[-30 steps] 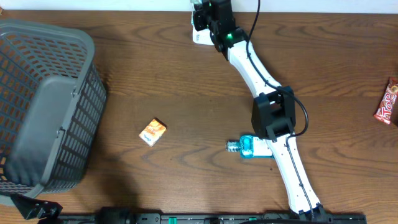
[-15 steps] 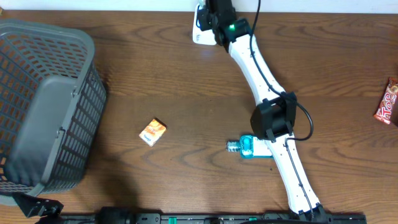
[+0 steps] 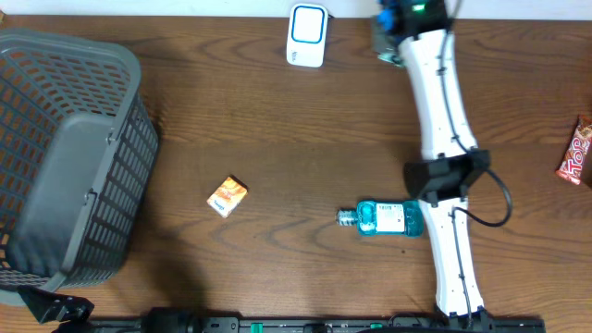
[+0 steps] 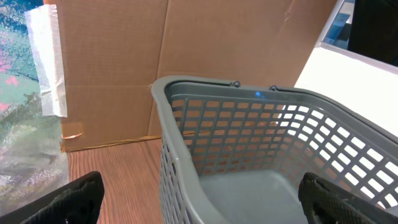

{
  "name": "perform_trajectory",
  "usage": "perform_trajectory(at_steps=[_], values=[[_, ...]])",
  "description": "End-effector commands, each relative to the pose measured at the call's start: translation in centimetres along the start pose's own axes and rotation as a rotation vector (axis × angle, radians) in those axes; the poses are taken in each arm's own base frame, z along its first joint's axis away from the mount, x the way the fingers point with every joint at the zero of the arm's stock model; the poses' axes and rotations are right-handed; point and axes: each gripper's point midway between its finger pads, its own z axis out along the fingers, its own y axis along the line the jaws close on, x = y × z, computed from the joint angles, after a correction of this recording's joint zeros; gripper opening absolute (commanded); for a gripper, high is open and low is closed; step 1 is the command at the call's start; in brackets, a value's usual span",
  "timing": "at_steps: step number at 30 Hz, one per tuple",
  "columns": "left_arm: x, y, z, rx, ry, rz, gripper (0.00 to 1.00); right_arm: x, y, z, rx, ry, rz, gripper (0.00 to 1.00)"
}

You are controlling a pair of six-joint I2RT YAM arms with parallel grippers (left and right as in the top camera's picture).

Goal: Scan the item barcode
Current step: 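Move the wipes pack to the right edge beside the chocolate bar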

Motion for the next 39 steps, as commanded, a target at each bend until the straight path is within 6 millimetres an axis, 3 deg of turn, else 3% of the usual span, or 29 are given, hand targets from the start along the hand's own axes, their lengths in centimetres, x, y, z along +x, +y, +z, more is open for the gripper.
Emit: perform_trajectory(at_steps=[1,8,16,22,28,36,39], values=[[0.0,0.2,0.0,-0.018,-0.006,0.006,1.00,0.9,-6.7,-0.5,0.143,0.047,0.136,0.01],[0.0,0.2,0.0,-0.018,-0.006,0.005,1.00,5.6,-15.4,2.4,0.273,0.258,0.258,0.01],[0.0,0.2,0.0,-0.018,-0.006,0.007,1.00,11.7,-22.5,7.4,0.395,0.474,0.314,0.01],[0.1,0.2,0.0,-0.019,-0.004,0.010,1.00,17.7,-25.5,11.1,0.445,0.641,0.330,0.01],[0.1,0.3,0.0,-0.020,-0.002,0.013,1.00,21.8,-27.6,12.7,0.478,0.735,0.350,0.01],[0.1,0.3,0.0,-0.020,-0.002,0.013,1.00,23.5,-29.9,12.8,0.493,0.766,0.407,0.01],[0.1,0.3,0.0,-0.020,-0.002,0.013,1.00,23.7,-29.9,12.7,0.487,0.768,0.442,0.12]])
